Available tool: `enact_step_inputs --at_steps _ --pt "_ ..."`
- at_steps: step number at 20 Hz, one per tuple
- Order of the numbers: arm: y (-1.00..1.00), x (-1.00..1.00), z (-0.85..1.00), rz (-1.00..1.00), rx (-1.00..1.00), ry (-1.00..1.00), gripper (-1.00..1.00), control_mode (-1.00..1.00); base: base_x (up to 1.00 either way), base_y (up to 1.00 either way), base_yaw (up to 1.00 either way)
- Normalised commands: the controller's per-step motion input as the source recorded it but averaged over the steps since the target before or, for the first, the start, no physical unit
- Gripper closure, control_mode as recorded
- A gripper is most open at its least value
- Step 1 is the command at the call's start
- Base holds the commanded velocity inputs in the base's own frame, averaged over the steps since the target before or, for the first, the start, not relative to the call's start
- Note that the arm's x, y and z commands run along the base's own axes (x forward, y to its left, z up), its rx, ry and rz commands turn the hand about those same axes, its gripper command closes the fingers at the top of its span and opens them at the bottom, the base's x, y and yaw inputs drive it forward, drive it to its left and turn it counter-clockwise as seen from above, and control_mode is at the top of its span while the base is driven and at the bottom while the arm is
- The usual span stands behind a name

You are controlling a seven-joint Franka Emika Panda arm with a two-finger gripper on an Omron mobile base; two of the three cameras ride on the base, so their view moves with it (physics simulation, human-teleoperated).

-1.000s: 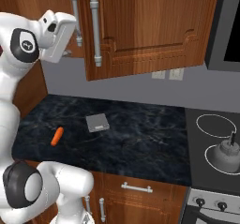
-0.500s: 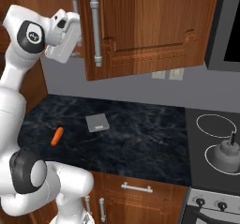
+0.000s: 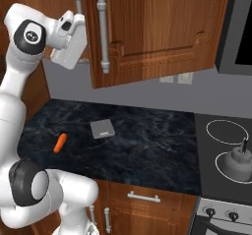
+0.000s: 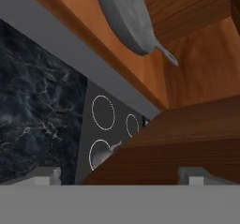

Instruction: Pick the pan from the cabinet and place it on the stove. Then turn on the stove burner for the pan.

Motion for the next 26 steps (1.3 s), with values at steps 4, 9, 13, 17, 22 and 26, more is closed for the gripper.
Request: enact_step_inputs --at_steps 4,9,13,17,22,26 --pt "-0.50 -0.56 -0.01 -0.13 0.00 0.00 -1.00 -1.00 0.00 0.00 0.00" --pt "-0.64 -0.39 -0.01 -0.12 0.00 0.00 -1.00 -1.00 0.00 0.00 0.00" --pt "-0.72 -0.40 -0.01 -0.12 0.02 0.00 -1.00 -1.00 0.00 0.00 0.00" --pt "-0.75 -0.34 0.00 -0.12 0.03 0.00 -1.00 -1.00 0.00 0.00 0.00" --pt "-0.73 -0.26 0.00 -0.12 0.03 0.00 -1.00 -1.00 0.00 0.00 0.00" --pt "-0.70 -0.14 0.00 -0.10 0.03 0.00 -1.00 -1.00 0.00 0.00 0.00"
